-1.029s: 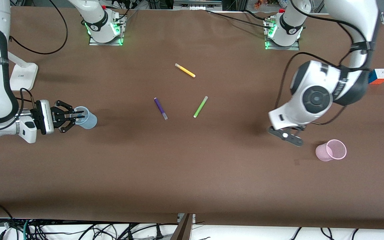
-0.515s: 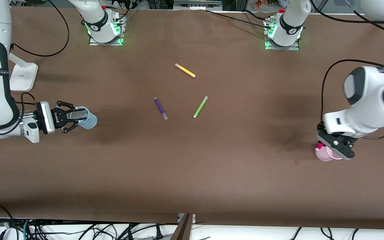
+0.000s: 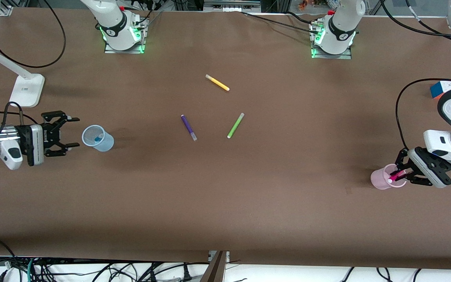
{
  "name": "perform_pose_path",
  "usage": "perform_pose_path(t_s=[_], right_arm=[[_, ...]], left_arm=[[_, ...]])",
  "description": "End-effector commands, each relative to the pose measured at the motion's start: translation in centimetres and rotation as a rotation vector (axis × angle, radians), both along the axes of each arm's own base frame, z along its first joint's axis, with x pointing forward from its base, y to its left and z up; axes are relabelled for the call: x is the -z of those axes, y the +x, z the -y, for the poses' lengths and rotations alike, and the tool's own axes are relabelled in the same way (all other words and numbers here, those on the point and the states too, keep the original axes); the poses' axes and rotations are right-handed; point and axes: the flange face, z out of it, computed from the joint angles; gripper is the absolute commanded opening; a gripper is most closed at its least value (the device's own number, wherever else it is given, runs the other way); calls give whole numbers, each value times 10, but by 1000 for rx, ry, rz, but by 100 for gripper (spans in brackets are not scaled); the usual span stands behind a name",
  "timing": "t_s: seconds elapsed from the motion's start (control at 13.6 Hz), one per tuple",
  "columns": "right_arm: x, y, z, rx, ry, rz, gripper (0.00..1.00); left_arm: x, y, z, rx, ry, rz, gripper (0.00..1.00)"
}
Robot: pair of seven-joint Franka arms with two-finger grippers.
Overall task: Place pink and blue markers in matching cups
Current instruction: 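Open the right gripper over the blue cup while the left gripper nears pink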
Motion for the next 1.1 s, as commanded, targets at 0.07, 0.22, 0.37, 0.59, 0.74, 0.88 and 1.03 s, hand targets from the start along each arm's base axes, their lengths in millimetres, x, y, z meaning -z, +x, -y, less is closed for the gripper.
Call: perform_pose_path(t_s=[0.07, 0.22, 0.37, 0.59, 0.74, 0.88, 1.03], right_arm=[[-44, 10, -23, 211, -357, -120, 100], [-51, 13, -31, 281, -517, -146, 100], [-51, 13, -51, 359, -637, -177, 100], [-81, 6, -69, 570, -793, -200, 100], [-106, -10, -74, 707, -879, -198, 100], [-135, -30, -78, 739, -906, -127, 100], [-178, -55, -74, 751, -899, -70, 100]], left_arm=[[25, -3, -21, 107, -78, 83, 0], [33, -5, -35, 128, -88, 100, 0], [49, -6, -40, 151, -146, 144, 0], [70, -12, -55, 155, -190, 159, 0], [74, -16, -60, 150, -210, 143, 0], [75, -17, -64, 146, -213, 141, 0], [74, -16, -63, 147, -212, 143, 99]])
